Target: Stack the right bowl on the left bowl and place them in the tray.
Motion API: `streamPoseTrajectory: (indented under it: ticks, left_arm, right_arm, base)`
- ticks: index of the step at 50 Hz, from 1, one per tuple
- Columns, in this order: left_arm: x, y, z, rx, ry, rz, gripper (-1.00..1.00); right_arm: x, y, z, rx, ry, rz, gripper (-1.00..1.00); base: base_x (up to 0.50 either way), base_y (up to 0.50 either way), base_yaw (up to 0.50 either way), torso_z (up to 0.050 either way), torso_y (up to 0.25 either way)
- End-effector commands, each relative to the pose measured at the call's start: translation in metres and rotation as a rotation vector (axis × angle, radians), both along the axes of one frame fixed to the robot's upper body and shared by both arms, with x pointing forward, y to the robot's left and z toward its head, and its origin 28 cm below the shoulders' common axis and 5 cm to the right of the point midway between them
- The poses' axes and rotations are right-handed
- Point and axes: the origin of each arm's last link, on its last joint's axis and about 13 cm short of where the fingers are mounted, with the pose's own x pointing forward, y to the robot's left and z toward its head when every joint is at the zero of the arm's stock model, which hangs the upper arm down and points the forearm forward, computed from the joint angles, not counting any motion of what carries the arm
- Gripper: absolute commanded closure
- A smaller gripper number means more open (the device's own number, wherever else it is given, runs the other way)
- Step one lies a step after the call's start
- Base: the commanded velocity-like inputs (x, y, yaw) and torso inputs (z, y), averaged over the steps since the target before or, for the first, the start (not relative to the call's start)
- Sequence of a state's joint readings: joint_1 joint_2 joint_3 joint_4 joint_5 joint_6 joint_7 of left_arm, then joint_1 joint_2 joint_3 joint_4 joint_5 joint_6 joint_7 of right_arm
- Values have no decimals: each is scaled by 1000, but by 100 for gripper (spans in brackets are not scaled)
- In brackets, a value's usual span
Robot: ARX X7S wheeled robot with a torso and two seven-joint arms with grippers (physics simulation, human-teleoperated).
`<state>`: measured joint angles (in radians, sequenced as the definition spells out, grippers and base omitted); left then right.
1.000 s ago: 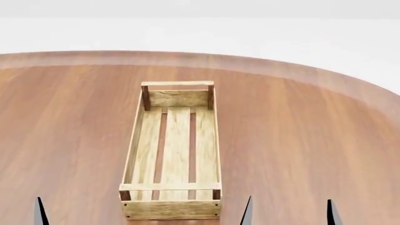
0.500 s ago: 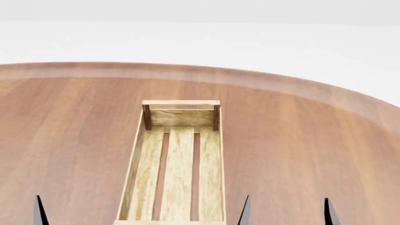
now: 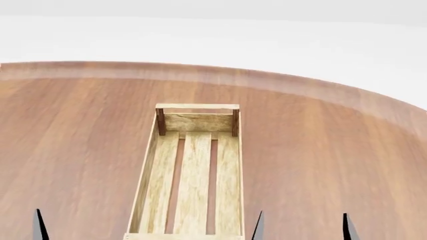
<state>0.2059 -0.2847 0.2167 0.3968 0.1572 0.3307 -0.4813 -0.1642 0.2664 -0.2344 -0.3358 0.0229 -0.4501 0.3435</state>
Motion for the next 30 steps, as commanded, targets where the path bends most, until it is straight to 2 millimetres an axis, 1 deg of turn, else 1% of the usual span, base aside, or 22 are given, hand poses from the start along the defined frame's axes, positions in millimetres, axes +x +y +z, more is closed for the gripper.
streamPoseTrajectory:
  ticks: [1, 30]
  left_arm:
    - [0, 1, 3, 29, 2, 25, -100]
    - [-2, 3, 5, 14, -6, 37, -100]
  right_arm:
    - [1, 0, 0, -16, -7, -5, -100]
    - [0, 1, -2, -19, -5, -2, -100]
  base:
    - [0, 0, 0, 17, -250]
    - [0, 0, 0, 17, -250]
